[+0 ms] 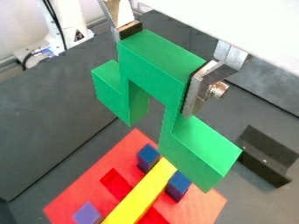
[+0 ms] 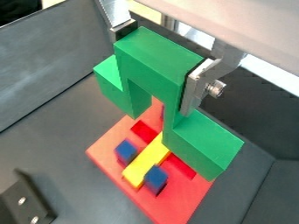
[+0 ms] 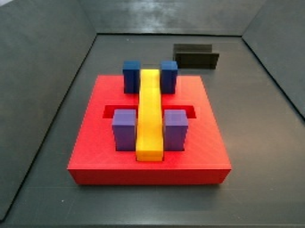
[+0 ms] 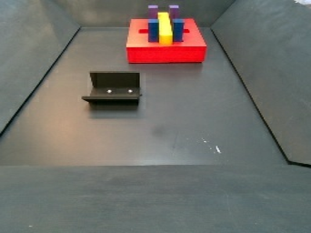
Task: Pick up the green object. Move up. Move to above the board. Insert the green object.
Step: Move to above the board, then insert the green object.
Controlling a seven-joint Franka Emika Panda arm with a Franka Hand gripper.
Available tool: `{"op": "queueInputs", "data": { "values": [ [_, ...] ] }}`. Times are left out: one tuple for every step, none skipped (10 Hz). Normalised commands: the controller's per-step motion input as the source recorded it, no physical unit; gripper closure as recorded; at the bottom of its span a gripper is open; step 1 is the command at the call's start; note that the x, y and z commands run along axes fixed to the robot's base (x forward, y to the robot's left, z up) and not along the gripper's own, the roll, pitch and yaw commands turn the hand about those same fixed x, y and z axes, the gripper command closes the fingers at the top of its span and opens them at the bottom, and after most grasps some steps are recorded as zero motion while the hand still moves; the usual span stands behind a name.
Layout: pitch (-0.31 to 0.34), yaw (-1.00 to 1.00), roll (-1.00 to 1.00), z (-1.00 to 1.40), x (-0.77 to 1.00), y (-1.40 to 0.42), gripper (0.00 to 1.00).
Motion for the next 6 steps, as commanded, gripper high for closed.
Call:
{"op": "queueInputs", "data": {
  "values": [
    [0.122,0.00,0.02,0.06,0.13,-0.30,1.00],
    [-0.090,0.06,-0.05,-0.13,-0.08,0.00,1.00],
    [-0.187,0.07,-0.02,-0.40,-0.02,-0.14,1.00],
    [-0.293,0.05,0.05,-0.67,-0.05,-0.29,1.00],
    [-0.277,0.07,0.10,-0.69,-0.05,-0.30,1.00],
    [-0.296,0.08,0.09,-0.65,-0.03,-0.30,1.00]
  ]
}}
